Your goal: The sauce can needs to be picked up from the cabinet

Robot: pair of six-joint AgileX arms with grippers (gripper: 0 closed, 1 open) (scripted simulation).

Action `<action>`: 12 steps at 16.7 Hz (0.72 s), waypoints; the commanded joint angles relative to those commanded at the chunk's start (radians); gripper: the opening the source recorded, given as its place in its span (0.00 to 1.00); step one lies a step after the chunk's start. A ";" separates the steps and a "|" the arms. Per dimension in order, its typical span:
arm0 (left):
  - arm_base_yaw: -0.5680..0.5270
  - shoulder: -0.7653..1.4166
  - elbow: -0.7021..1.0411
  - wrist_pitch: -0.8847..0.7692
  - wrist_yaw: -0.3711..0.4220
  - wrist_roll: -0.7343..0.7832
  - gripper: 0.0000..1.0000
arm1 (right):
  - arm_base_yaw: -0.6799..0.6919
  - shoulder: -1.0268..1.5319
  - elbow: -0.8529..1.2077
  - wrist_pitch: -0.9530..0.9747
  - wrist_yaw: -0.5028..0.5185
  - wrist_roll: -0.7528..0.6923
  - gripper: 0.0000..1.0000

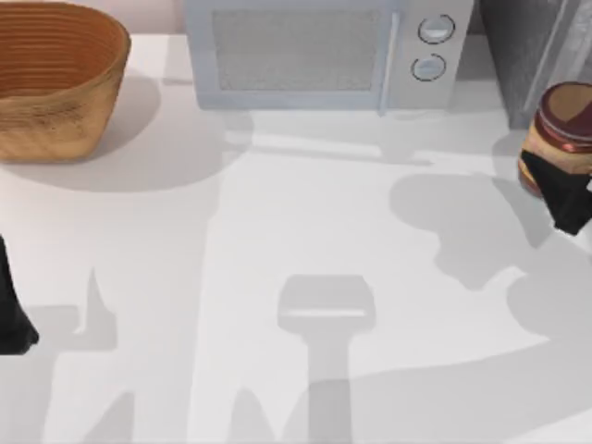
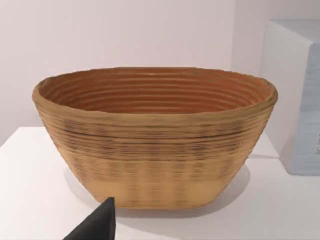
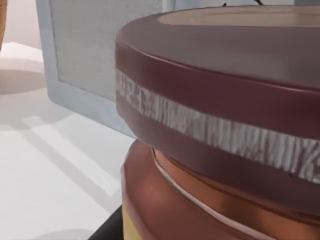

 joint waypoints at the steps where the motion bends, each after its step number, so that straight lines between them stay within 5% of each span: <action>1: 0.000 0.000 0.000 0.000 0.000 0.000 1.00 | 0.000 0.000 0.000 0.000 0.000 0.000 0.38; 9: 0.000 0.000 0.000 0.000 0.000 0.000 1.00 | 0.000 0.000 0.000 0.000 0.000 0.000 0.98; 12: 0.000 0.000 0.000 0.000 0.000 0.000 1.00 | 0.000 0.000 0.000 0.000 0.000 0.000 1.00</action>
